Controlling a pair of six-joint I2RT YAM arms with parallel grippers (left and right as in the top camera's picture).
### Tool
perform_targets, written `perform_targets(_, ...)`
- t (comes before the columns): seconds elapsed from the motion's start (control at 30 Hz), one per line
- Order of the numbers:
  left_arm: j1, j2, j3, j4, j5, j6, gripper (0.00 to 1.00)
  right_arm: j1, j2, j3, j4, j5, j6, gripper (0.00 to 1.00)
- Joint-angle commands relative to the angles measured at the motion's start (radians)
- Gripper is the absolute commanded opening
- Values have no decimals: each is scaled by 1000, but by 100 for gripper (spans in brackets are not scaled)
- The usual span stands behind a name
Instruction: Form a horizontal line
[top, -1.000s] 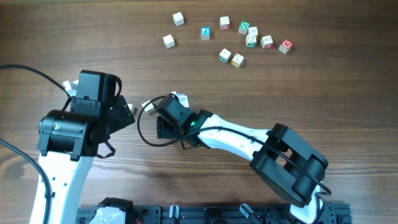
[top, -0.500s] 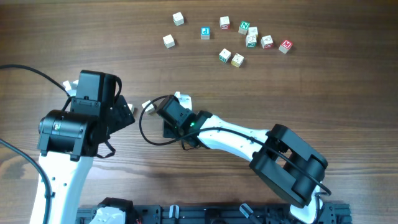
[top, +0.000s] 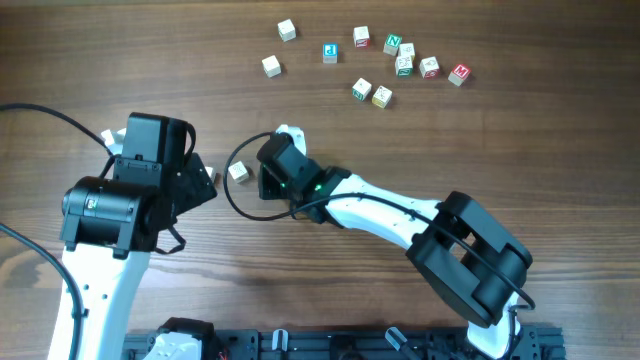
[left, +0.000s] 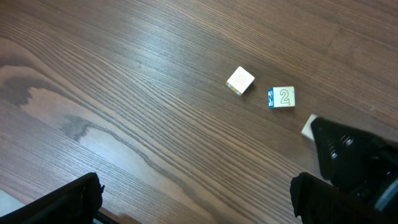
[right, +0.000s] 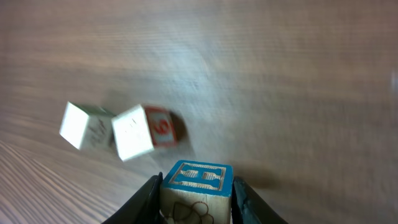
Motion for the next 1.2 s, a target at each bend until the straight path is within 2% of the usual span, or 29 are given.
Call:
perform_targets(0.0, 5, 5, 0, 0, 2, -13, 100, -6, 8, 23, 16, 57, -55, 35)
perform_targets(0.17, 5, 5, 0, 0, 2, -13, 100, -6, 8, 23, -3, 120, -92, 35)
perform_targets(0.4, 5, 5, 0, 0, 2, -14, 100, -9, 17, 22, -13, 172, -106, 40)
perform_targets(0.53, 5, 5, 0, 0, 2, -13, 100, -9, 23, 22, 12, 159, -106, 53)
perform_targets(0.63, 5, 5, 0, 0, 2, -13, 100, -12, 22, 23, 50, 108, -119, 54)
perform_targets(0.67, 5, 5, 0, 0, 2, -13, 100, -16, 22, 23, 63, 99, -137, 50)
perform_targets(0.77, 5, 5, 0, 0, 2, -14, 100, -61, 22, 23, 42, 79, -106, 26)
perform_targets(0.83, 5, 5, 0, 0, 2, -13, 100, -113, 22, 23, 24, 24, -77, 20)
perform_targets(1.0, 5, 5, 0, 0, 2, -13, 100, -168, 33, 22, -13, -108, -80, 12)
perform_targets(1.17, 5, 5, 0, 0, 2, -14, 100, -156, 42, 22, -41, -172, -80, 11)
